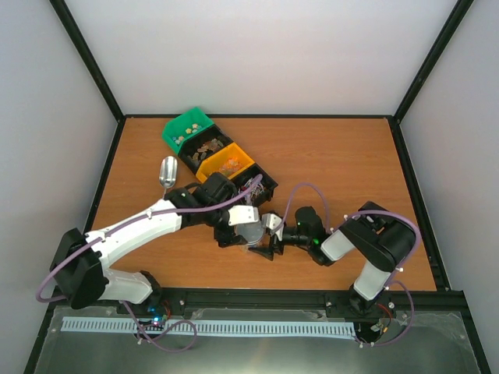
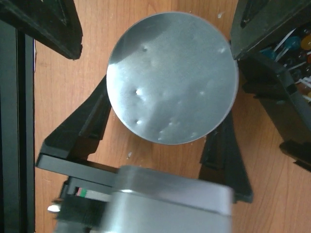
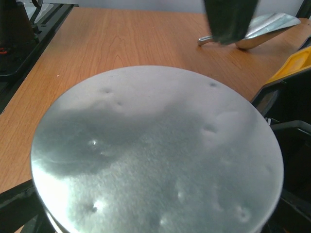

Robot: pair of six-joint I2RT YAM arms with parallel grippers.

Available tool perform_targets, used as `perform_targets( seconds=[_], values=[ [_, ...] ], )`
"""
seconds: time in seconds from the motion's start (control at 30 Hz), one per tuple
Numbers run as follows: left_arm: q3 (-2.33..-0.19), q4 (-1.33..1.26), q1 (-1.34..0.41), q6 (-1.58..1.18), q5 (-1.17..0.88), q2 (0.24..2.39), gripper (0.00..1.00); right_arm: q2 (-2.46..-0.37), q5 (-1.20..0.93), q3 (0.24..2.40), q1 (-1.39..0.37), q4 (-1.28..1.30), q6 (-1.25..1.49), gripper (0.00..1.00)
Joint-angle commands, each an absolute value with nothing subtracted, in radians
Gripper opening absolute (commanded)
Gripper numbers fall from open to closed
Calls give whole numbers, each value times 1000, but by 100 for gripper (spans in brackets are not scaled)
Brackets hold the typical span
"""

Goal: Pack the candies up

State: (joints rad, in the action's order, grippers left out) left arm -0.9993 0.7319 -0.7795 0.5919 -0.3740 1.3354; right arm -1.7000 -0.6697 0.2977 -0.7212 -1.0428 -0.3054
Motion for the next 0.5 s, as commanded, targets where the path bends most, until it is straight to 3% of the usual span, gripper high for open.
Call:
perform_targets(
  seconds=[0.0,0.47],
  values=[
    [-938,628,-847,552,-354,1286,83,-1725,-664,324,-741,-1068,-296,100],
    [-884,498,-903,637,-283,1320,50,-1755,-666,348,-752,-1064,-302,99]
  ],
)
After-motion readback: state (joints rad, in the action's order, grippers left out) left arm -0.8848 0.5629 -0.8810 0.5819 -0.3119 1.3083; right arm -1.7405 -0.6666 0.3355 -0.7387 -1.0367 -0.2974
